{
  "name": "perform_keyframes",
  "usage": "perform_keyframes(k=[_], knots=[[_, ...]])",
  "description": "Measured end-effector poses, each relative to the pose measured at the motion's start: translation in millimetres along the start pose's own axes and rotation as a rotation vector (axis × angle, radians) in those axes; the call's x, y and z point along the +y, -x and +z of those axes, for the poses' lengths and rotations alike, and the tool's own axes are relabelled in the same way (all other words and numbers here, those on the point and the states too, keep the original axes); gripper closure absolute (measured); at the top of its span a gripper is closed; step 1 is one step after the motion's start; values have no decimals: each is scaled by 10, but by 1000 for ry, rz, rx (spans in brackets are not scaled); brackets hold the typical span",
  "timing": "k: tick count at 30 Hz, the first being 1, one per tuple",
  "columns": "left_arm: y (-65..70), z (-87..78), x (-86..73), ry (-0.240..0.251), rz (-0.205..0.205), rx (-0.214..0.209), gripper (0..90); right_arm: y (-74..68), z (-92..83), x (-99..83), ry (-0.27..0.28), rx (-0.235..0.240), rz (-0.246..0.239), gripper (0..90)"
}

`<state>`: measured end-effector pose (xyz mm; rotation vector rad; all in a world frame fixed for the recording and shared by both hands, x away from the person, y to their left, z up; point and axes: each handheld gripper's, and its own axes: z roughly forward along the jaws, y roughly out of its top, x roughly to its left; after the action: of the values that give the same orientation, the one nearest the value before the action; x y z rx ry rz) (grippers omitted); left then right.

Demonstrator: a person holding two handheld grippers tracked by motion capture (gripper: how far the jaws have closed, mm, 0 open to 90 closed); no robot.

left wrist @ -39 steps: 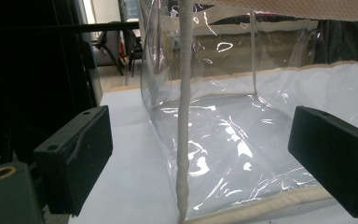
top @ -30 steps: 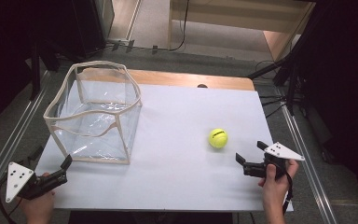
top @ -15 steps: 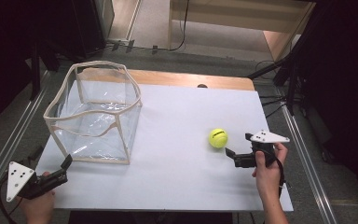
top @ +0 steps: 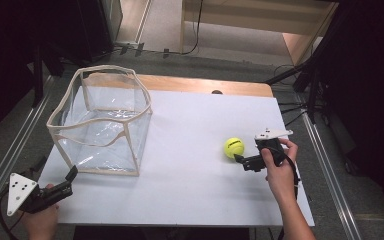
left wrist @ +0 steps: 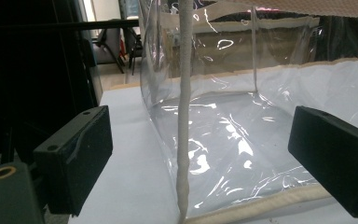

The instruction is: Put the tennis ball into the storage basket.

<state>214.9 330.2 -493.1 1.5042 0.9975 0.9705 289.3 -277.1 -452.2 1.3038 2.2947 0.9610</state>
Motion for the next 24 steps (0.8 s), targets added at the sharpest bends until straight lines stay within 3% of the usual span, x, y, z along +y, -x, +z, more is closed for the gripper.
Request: perform_keyframes(k=[6,13,24], knots=[[1,1,0,-3,8,1,68,15,136,86,-96,23,3,0],[1,-1,1,-2,5,2,68,57,267,165,-202,14,-1,0],[4,1,1,-4,9,1,68,101,400,286,-280,38,-9,0]])
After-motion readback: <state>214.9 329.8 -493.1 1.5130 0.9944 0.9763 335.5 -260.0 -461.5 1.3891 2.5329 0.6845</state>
